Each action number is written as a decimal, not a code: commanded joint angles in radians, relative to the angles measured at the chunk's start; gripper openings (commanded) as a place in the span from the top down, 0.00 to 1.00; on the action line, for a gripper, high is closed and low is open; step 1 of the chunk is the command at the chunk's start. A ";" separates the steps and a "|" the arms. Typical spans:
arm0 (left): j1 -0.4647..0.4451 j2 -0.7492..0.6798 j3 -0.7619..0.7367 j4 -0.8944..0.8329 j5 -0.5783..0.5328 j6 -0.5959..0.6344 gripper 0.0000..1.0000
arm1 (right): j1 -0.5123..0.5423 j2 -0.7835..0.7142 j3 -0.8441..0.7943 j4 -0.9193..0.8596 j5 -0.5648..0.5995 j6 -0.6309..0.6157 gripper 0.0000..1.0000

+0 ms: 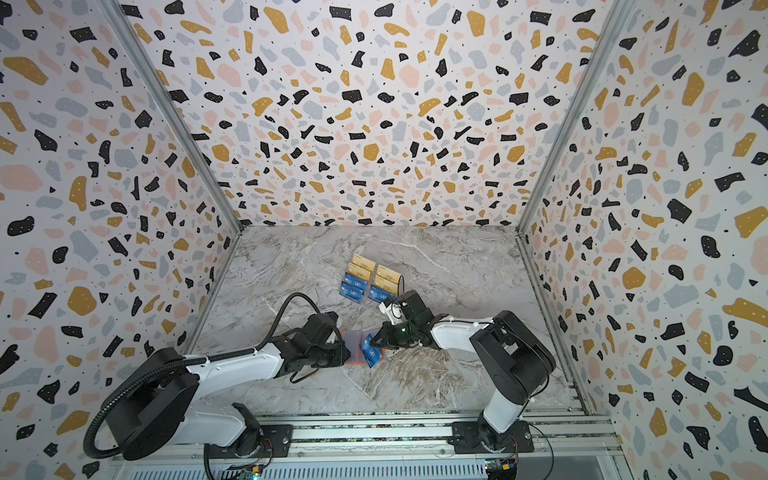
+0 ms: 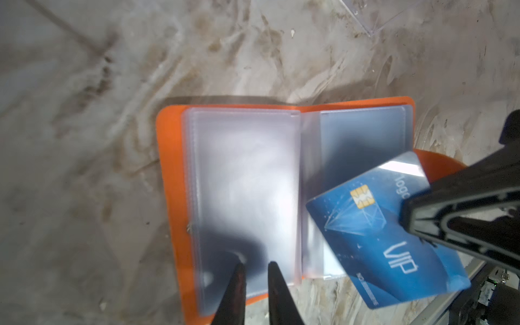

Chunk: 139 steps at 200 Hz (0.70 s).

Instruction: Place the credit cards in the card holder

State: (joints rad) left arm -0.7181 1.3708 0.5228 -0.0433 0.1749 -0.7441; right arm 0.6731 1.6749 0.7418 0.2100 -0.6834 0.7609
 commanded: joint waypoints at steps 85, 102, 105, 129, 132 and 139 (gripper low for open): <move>0.004 -0.021 -0.032 0.020 0.009 -0.003 0.81 | -0.021 0.061 -0.027 0.156 -0.009 0.076 1.00; 0.004 -0.021 -0.033 0.020 0.010 -0.003 0.81 | -0.021 0.071 -0.028 0.178 -0.011 0.083 1.00; 0.003 -0.020 -0.035 0.019 0.011 -0.003 0.81 | -0.020 0.073 -0.028 0.181 -0.012 0.084 1.00; 0.003 -0.025 -0.039 0.015 0.010 -0.003 0.81 | -0.018 0.078 -0.030 0.196 -0.011 0.089 1.00; 0.003 -0.025 -0.038 0.014 0.010 -0.003 0.81 | -0.019 0.078 -0.030 0.198 -0.011 0.090 1.00; 0.004 -0.026 -0.040 0.013 0.010 -0.002 0.81 | -0.018 0.079 -0.030 0.198 -0.012 0.092 1.00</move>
State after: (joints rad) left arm -0.7181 1.3598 0.5014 -0.0212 0.1787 -0.7460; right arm 0.6563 1.7481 0.7197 0.3832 -0.6888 0.8444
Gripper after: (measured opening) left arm 0.186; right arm 0.045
